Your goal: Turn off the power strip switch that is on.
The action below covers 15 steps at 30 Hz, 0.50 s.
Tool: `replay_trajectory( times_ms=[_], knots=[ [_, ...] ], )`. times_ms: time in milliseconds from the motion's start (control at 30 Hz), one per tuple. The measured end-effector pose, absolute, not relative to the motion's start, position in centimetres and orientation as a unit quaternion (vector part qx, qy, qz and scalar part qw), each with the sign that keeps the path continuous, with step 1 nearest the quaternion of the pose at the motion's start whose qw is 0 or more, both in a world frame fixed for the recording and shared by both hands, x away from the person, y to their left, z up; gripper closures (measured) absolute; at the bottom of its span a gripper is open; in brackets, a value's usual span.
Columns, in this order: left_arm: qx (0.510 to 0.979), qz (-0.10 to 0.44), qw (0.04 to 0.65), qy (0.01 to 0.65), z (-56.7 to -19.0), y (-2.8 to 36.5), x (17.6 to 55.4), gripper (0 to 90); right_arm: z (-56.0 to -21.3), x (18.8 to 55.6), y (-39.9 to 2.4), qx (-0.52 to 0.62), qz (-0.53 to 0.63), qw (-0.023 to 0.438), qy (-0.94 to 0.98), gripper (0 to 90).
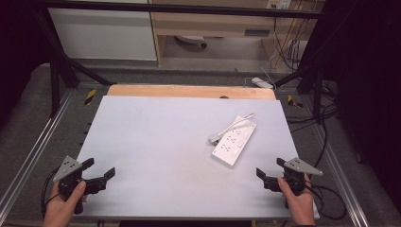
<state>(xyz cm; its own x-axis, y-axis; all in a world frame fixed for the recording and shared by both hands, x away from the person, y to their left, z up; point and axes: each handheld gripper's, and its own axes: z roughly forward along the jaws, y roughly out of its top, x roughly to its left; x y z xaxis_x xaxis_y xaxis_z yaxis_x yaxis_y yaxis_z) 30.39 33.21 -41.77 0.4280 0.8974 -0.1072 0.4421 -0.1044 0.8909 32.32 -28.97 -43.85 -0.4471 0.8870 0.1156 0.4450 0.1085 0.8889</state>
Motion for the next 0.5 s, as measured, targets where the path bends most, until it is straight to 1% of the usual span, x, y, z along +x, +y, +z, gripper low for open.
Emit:
replay_trajectory(
  times_ms=[500],
  knots=[
    [0.713,0.237,0.457,0.475,-42.03,32.9,30.55,6.7,-43.62,32.17,-28.99,0.473,0.481,0.23,0.701,4.0]
  ],
)
